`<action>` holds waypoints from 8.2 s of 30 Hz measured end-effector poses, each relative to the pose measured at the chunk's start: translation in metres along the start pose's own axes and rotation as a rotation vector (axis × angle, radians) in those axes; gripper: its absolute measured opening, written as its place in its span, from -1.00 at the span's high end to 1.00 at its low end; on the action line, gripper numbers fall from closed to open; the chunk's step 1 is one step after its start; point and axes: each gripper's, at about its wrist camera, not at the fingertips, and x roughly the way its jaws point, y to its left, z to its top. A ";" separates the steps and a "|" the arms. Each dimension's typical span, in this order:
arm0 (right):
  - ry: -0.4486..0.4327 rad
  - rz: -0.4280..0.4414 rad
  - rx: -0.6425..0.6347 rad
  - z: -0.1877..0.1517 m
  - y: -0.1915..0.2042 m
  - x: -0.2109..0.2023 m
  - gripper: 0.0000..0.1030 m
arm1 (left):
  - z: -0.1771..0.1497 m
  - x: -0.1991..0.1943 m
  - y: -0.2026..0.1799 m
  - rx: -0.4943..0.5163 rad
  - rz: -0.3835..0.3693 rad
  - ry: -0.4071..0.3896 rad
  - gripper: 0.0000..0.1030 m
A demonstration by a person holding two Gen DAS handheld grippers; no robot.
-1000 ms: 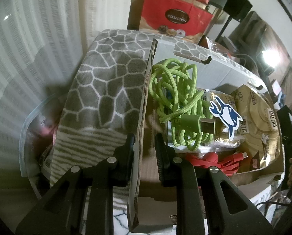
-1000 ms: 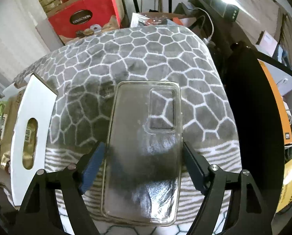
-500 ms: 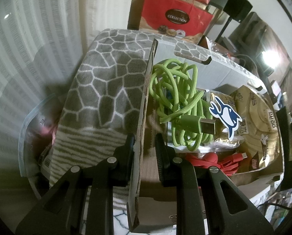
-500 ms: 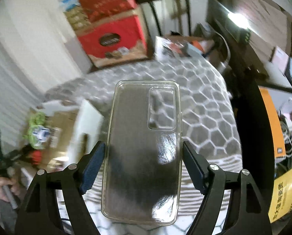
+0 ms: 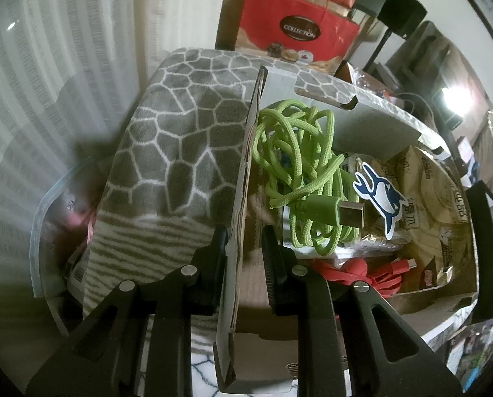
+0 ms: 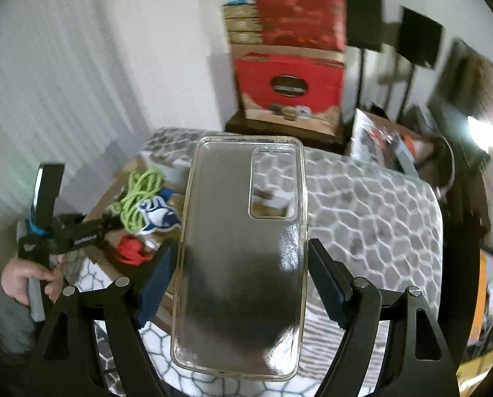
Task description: Organize objects
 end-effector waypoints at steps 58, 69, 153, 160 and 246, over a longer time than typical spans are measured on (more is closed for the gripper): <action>0.207 0.123 0.057 -0.029 0.017 0.054 0.56 | 0.008 -0.018 0.008 -0.050 -0.052 -0.029 0.65; 0.191 0.022 0.006 -0.020 0.016 0.072 0.73 | 0.010 -0.026 0.013 -0.071 -0.082 -0.053 0.64; 0.107 0.139 0.354 -0.043 -0.051 0.059 0.48 | 0.016 -0.019 -0.003 -0.067 -0.159 -0.010 0.30; 0.063 0.092 0.353 -0.035 -0.069 0.046 0.48 | 0.028 -0.023 -0.030 -0.038 -0.179 -0.043 0.30; -0.182 -0.332 0.292 -0.127 0.018 -0.068 -0.99 | -0.090 -0.119 -0.096 0.137 0.098 -0.285 -0.99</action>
